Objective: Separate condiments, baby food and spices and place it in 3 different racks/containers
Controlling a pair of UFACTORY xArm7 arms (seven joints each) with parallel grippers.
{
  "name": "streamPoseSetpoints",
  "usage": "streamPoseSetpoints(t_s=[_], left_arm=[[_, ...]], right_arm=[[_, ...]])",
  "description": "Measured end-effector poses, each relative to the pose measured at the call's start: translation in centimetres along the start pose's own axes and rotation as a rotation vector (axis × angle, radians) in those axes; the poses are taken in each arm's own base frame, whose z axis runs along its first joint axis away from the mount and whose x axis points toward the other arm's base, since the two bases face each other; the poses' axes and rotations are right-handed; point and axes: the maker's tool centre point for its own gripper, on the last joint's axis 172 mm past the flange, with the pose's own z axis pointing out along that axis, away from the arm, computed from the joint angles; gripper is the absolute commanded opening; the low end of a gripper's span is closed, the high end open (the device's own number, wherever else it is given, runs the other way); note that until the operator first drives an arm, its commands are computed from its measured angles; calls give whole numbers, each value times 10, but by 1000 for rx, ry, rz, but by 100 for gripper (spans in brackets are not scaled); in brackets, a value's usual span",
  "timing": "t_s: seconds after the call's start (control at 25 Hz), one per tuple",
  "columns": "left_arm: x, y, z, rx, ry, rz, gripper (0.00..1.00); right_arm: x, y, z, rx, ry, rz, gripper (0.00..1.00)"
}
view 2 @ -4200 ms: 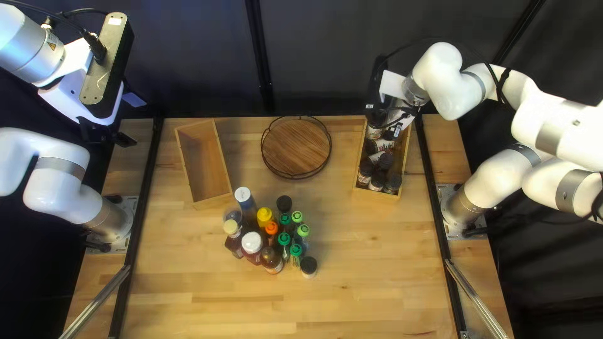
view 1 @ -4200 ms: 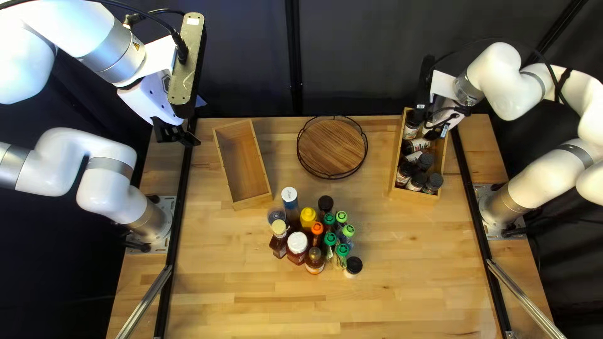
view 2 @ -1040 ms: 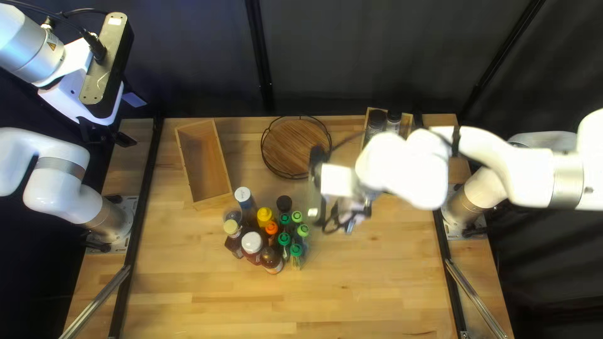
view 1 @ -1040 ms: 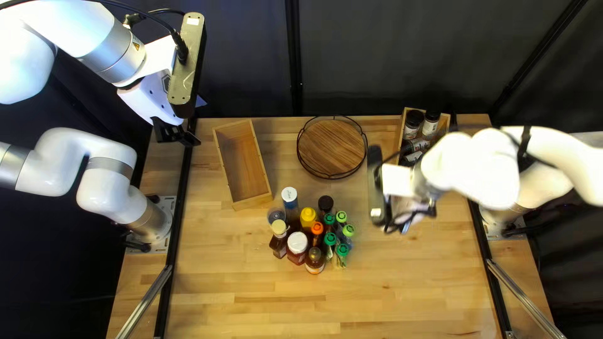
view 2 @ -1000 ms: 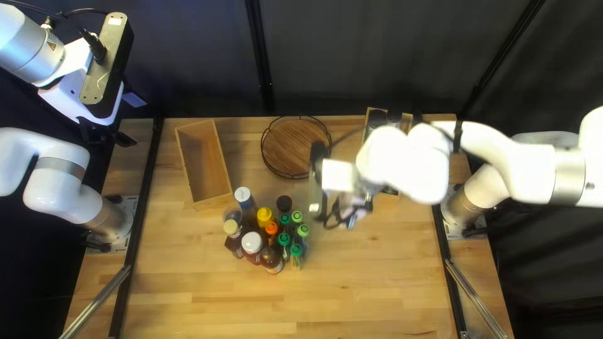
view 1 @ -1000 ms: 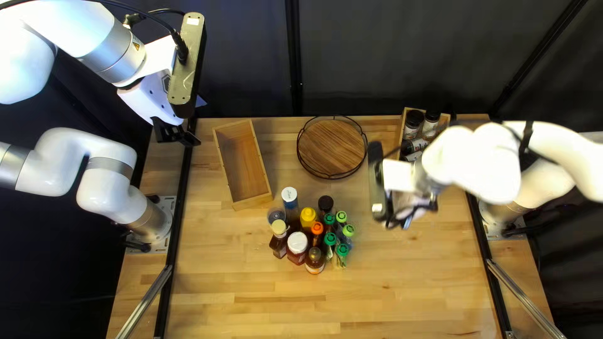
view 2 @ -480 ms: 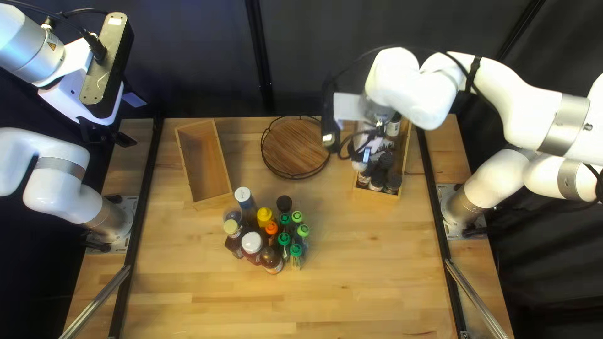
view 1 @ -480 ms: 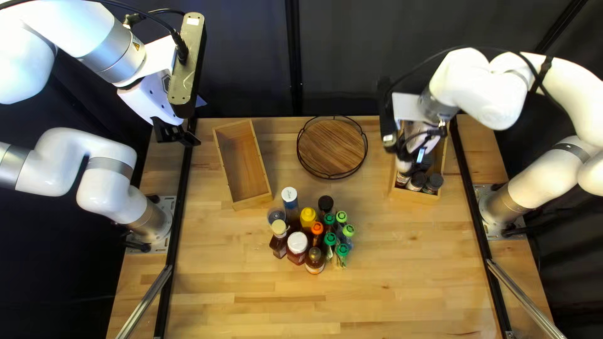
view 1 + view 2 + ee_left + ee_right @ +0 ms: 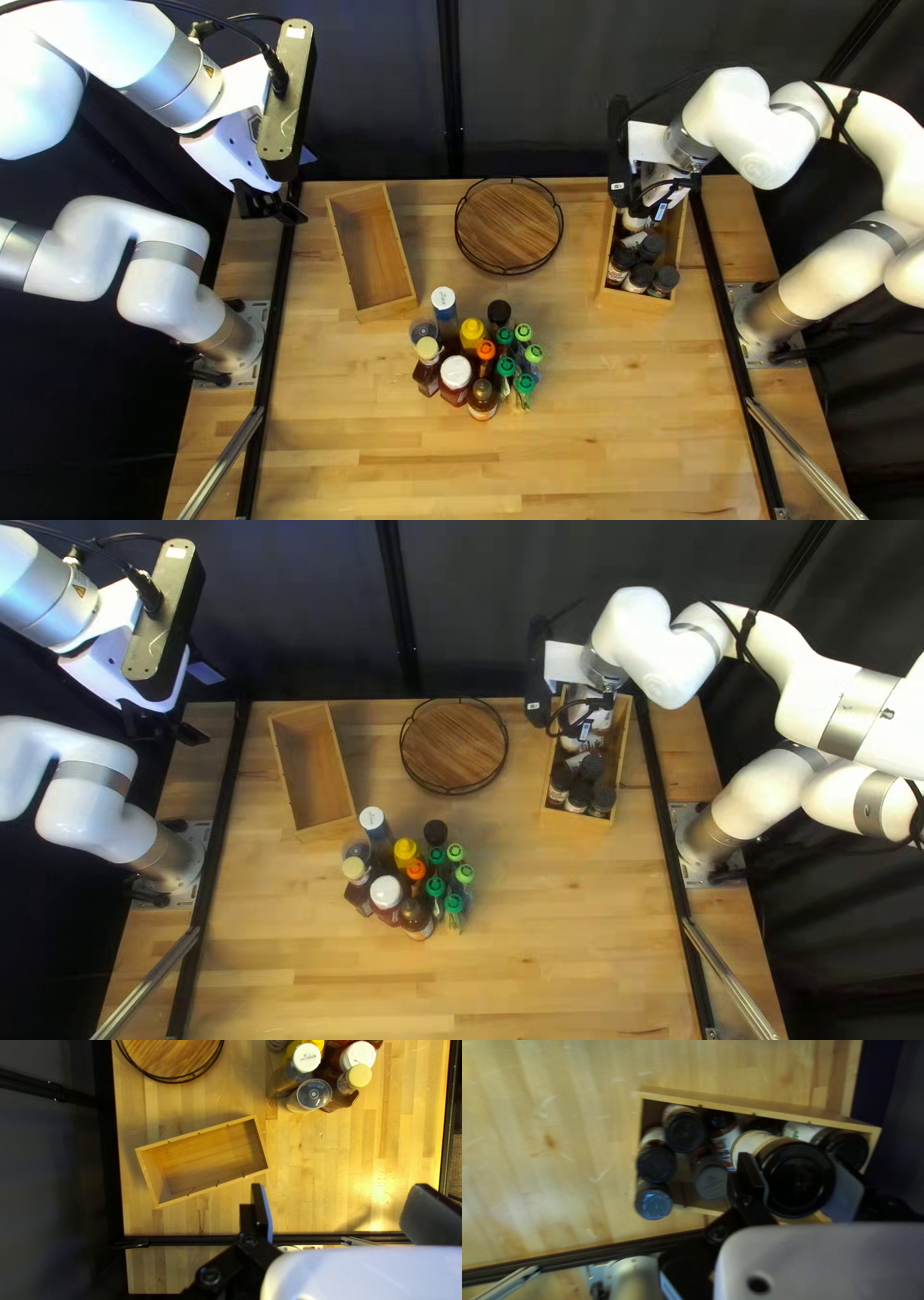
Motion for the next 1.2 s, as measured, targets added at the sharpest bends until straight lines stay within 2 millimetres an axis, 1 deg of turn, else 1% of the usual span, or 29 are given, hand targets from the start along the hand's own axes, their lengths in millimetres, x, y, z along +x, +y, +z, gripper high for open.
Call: streamPoseSetpoints(t_s=[0.12,0.28,0.48,0.56,0.6,0.64,0.68,0.72,1.08,1.2], left_arm=[[0,0,0,0,0,0,100],[0,0,0,0,0,0,100],[0,0,0,0,0,0,100],[0,0,0,0,0,0,100],[0,0,0,0,0,0,100],[0,0,0,0,0,0,100],[0,0,0,0,0,0,100],[0,0,0,0,0,0,100],[0,0,0,0,0,0,100],[0,0,0,0,0,0,100]], right_arm=[[-3,10,13,-10,4,7,0],[-7,19,36,-13,-2,17,0],[-12,25,63,-8,-14,34,0],[-15,26,71,-4,-19,40,0],[-16,26,73,-2,-20,43,25],[-18,26,74,0,-21,46,75],[-19,26,75,1,-21,48,95],[-19,26,75,3,-21,50,100],[-22,18,64,3,-10,47,100],[-22,14,56,5,-1,42,100]])
